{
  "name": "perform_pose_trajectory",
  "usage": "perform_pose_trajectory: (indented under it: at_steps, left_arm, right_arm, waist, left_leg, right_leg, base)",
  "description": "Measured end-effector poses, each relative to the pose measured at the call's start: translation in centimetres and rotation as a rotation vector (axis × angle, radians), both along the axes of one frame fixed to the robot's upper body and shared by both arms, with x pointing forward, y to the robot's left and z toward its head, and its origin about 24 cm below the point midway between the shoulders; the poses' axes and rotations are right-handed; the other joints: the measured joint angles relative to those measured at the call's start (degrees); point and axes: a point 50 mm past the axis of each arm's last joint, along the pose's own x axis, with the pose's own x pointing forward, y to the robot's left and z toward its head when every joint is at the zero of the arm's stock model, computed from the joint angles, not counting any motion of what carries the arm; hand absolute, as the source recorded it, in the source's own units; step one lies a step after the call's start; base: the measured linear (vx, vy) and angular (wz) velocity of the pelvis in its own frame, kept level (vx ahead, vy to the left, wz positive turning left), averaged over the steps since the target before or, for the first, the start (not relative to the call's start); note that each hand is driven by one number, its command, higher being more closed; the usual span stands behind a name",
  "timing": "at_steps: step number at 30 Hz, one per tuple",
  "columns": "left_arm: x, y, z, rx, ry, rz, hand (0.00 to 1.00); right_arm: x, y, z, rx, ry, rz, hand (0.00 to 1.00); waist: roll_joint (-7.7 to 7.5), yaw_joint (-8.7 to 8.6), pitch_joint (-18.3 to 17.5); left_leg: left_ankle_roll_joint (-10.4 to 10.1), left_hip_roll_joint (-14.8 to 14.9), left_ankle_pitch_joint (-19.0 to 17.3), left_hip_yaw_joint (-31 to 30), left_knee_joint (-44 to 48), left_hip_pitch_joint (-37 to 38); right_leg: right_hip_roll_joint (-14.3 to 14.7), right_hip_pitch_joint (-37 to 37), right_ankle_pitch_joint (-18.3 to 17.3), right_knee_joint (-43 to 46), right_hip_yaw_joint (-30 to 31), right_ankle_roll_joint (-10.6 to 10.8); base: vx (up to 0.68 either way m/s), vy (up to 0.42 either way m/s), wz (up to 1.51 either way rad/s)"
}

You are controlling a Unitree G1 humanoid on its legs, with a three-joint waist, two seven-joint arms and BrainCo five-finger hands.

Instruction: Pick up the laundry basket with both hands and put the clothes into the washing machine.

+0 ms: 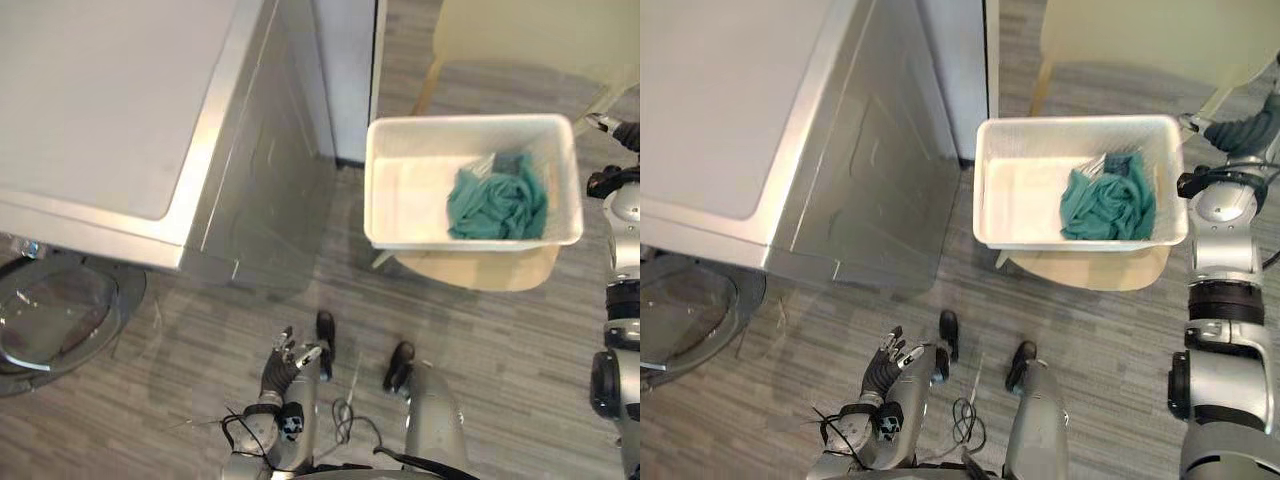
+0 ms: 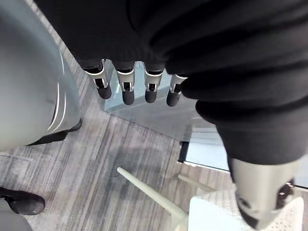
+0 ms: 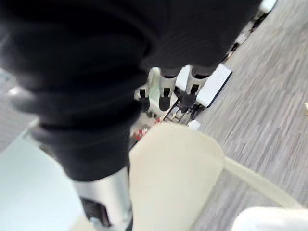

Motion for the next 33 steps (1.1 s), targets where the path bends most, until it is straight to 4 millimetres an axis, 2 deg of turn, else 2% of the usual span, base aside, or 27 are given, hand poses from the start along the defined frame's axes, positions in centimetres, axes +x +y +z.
perform_pose_trajectory:
  at_steps: [4, 6, 7, 10, 12, 14, 16, 19, 21, 25, 33]
  left_arm:
    - [0.8, 0.3, 0.9, -0.021, -0.049, 0.047, 0.00]
    - [1.6, 0.2, 1.4, -0.025, -0.077, 0.056, 0.00]
    - [1.7, 0.1, 1.5, -0.029, -0.086, 0.056, 0.00]
    - [2.6, -0.1, 2.4, -0.054, -0.129, 0.076, 0.00]
    - [3.0, -0.3, 2.7, -0.062, -0.148, 0.074, 0.00]
    - [3.6, -0.4, 3.2, -0.089, -0.167, 0.075, 0.00]
    - [4.3, -0.7, 4.5, -0.167, -0.215, 0.090, 0.00]
    - [4.7, -0.8, 6.1, -0.265, -0.274, 0.106, 0.00]
    - [4.9, -1.4, 7.2, -0.340, -0.312, 0.091, 0.00]
    - [4.9, -2.0, 7.5, -0.370, -0.320, 0.059, 0.00]
    - [5.4, -2.8, 8.0, -0.379, -0.332, 0.006, 0.00]
  right_arm:
    - [1.7, 2.2, 1.5, -0.080, 0.026, 0.062, 0.00]
    - [2.2, 3.8, 3.6, -0.171, 0.013, 0.111, 0.00]
    - [2.2, 4.1, 4.2, -0.194, 0.006, 0.114, 0.00]
    - [2.7, 5.3, 7.3, -0.305, 0.004, 0.134, 0.00]
    - [3.0, 5.5, 8.5, -0.346, 0.018, 0.124, 0.00]
    - [3.3, 4.9, 8.8, -0.388, 0.080, 0.088, 0.00]
    - [3.3, 3.3, 8.5, -0.426, 0.173, 0.019, 0.00]
    - [3.3, 1.9, 8.1, -0.426, 0.249, -0.029, 0.00]
    - [2.6, 0.5, 9.1, -0.437, 0.273, -0.081, 0.00]
    - [2.0, -0.7, 9.4, -0.427, 0.311, -0.098, 0.00]
    - [1.4, -2.6, 8.4, -0.398, 0.397, -0.113, 0.00]
  waist:
    - [-0.49, 0.37, 1.73]
    - [-0.54, 1.32, 1.82]
    - [-0.58, 1.67, 1.85]
    - [-0.82, 1.84, 3.30]
    - [-1.36, 1.87, 3.72]
    - [-1.40, 2.20, 3.76]
    - [-1.51, 3.20, 3.85]
    - [-1.48, 3.21, 3.87]
    - [-1.49, 3.36, 3.87]
    - [-1.49, 3.31, 3.87]
    - [-1.50, 3.50, 3.75]
  left_leg:
    - [0.71, 0.24, 0.87, 0.10, 1.60, -5.66]
    - [1.37, 0.31, 1.50, 0.08, 1.98, -8.88]
    - [1.50, 0.33, 1.64, 0.04, 2.11, -9.58]
    - [1.84, 0.35, 1.98, -0.62, 2.83, -11.41]
    - [1.63, 0.35, 2.13, -0.66, 2.72, -12.48]
    - [1.33, 0.33, 2.34, -0.86, 2.56, -13.63]
    - [1.27, -0.27, 3.28, -1.11, 1.10, -14.34]
    - [0.83, -0.98, 5.10, -2.24, -1.41, -14.75]
    - [0.42, -1.86, 7.32, -2.66, -4.80, -14.92]
    - [0.16, -2.40, 9.03, -3.06, -7.49, -14.91]
    - [-0.61, -2.89, 12.11, -4.16, -12.06, -14.15]
  right_leg:
    - [-0.39, -5.45, 0.17, 1.55, -0.11, -0.10]
    - [-0.51, -8.65, 0.37, 2.17, -0.24, -0.22]
    - [-0.53, -9.26, 0.38, 2.35, -0.30, -0.24]
    - [-0.76, -10.51, 0.37, 2.97, -1.37, -0.27]
    - [-0.80, -11.56, 0.37, 3.02, -1.55, -0.28]
    - [-0.82, -12.44, 0.37, 2.95, -1.93, -0.28]
    - [-1.19, -13.54, 0.36, 2.89, -2.38, -0.29]
    - [-1.47, -13.79, 0.40, 2.18, -3.91, -0.37]
    - [-2.11, -14.78, 0.46, 2.00, -4.81, -0.47]
    - [-2.36, -15.70, 0.47, 2.08, -5.21, -0.54]
    - [-2.52, -16.43, -0.12, 2.45, -6.34, -1.54]
  base:
    - [-0.05, 0.013, 0.04]
    - [0.01, -0.010, 0.02]
    - [0.03, -0.025, 0.05]
    - [0.08, -0.058, 0.11]
    - [0.05, -0.055, 0.06]
    - [0.05, -0.051, 0.06]
    - [0.06, -0.051, 0.14]
    - [0.05, -0.044, 0.29]
    - [0.05, -0.057, 0.30]
    - [0.03, -0.053, 0.12]
    - [0.00, -0.042, 0.10]
